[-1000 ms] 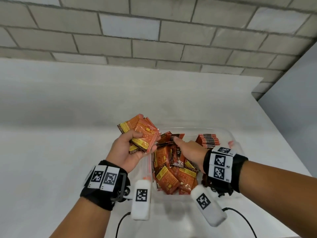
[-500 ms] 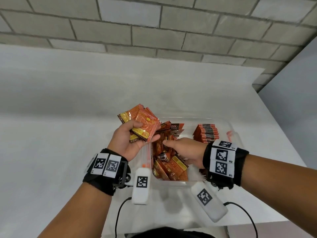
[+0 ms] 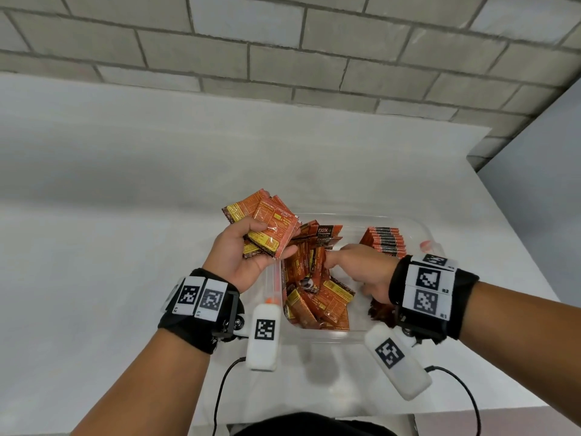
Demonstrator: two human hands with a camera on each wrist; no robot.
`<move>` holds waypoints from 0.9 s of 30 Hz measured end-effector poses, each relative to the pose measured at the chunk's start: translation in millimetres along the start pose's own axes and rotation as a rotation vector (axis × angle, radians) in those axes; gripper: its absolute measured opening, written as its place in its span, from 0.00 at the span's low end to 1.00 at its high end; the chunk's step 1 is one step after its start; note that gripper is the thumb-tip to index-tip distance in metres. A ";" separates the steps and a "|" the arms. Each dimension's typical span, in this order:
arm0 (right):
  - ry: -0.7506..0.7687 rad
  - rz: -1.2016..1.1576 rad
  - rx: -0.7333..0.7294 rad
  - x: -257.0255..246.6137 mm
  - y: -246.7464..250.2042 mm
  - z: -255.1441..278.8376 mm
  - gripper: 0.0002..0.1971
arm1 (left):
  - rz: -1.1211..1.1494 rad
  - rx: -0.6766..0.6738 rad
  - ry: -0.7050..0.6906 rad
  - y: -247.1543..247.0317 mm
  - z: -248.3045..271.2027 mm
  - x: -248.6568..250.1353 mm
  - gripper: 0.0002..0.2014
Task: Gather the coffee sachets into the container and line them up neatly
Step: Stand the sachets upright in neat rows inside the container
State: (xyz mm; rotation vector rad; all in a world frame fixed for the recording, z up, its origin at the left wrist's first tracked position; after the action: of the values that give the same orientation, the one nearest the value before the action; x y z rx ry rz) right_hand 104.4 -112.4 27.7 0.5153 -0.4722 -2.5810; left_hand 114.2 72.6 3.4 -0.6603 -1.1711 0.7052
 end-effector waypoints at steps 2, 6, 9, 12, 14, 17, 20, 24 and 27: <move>0.023 -0.015 0.052 -8.0 3.9 -1.2 0.27 | 0.002 0.007 0.004 0.7 -0.5 -0.3 0.23; 0.061 -0.132 0.051 -21.4 9.7 -11.9 0.25 | -0.005 0.008 0.016 1.3 -1.1 0.3 0.25; 0.124 -0.063 0.069 -29.1 9.0 -17.4 0.22 | -0.003 -0.011 0.019 1.6 -1.3 0.5 0.25; 0.150 -0.004 0.050 -33.6 -0.8 -20.1 0.20 | 0.007 -0.005 0.029 3.4 -1.7 0.1 0.26; 0.180 0.008 0.017 -38.6 -8.5 -19.4 0.19 | 0.008 0.019 0.035 4.3 -2.8 -0.4 0.28; 0.206 0.031 -0.016 -44.8 -15.5 -25.0 0.19 | 0.012 0.045 0.031 4.2 -4.2 0.2 0.30; 0.226 0.040 -0.016 -45.5 -14.0 -23.9 0.14 | 0.019 0.033 0.032 2.0 -3.0 1.3 0.28; 0.178 0.052 0.029 -32.5 1.4 -16.5 0.07 | 0.009 0.033 0.036 1.1 -1.6 2.2 0.29; 0.122 0.134 -0.003 -15.9 5.4 -9.9 0.14 | 0.008 0.050 0.034 2.9 -2.3 1.8 0.31</move>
State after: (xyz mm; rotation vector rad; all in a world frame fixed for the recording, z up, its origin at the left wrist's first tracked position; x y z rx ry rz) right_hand 123.7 -111.4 25.7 0.6146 -0.4447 -2.4061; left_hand 116.4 75.5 1.6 -0.6337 -1.1165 0.7250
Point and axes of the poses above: each hand's wrist, its own z-axis away from the middle knuckle, its own y-axis out of the back of the hand, x = y × z, the point moved 2 cm from there along -z, towards the middle knuckle, and after that the axes turned 13 degrees about -y, right-handed, at the moved point
